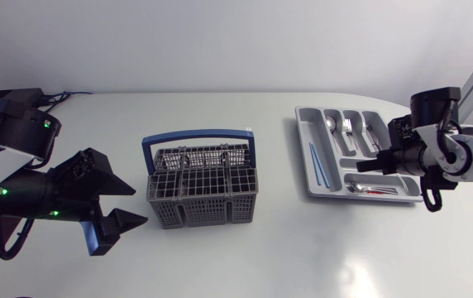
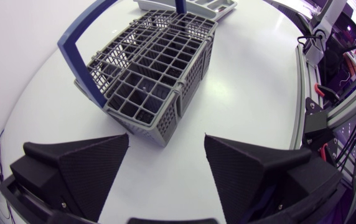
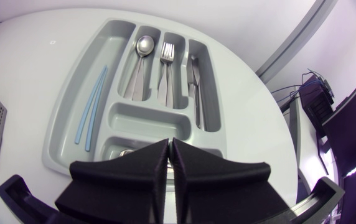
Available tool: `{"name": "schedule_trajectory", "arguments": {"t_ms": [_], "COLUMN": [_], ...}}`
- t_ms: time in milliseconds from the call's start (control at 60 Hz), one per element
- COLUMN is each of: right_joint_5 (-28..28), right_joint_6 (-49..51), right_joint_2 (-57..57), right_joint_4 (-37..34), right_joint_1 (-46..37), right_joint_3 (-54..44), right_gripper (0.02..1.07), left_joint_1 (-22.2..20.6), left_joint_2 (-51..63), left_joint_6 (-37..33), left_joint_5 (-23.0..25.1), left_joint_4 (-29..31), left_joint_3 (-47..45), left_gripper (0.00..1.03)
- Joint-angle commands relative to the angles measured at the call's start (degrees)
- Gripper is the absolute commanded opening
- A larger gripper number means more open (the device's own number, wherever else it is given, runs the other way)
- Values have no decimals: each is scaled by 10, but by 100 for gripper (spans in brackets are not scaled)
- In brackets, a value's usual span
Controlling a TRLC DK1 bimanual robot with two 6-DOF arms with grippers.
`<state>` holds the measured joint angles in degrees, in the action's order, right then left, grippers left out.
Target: Unload the cutlery basket into the drawer organizer.
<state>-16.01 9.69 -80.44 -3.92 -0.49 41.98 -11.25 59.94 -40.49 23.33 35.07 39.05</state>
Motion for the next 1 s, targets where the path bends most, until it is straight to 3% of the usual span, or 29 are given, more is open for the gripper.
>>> {"name": "schedule_trajectory", "arguments": {"t_ms": [0,117,250,350,417,567,850,983], "right_joint_5": [-15,-22,-27,-27,-27,-25,64,111], "right_joint_6": [9,-4,-18,-27,-29,-28,-41,-67], "right_joint_2": [-36,-68,-86,-85,-74,-17,123,119], "right_joint_4": [29,55,72,72,71,48,3,11], "right_joint_1": [5,19,42,57,67,90,179,211], "right_joint_3": [-22,-36,-48,-50,-52,-53,-52,-46], "right_gripper": [8,9,39,51,65,78,77,44], "left_joint_1": [7,8,8,8,8,25,79,83], "left_joint_2": [-4,-6,-6,-4,-4,-4,20,63], "left_joint_6": [5,4,2,1,1,-1,-29,-25], "left_joint_5": [1,1,1,1,1,0,0,0], "left_joint_4": [10,11,10,9,9,11,-25,-62], "left_joint_3": [10,10,9,9,9,9,-18,-27], "left_gripper": [98,98,98,98,98,98,98,98]}}
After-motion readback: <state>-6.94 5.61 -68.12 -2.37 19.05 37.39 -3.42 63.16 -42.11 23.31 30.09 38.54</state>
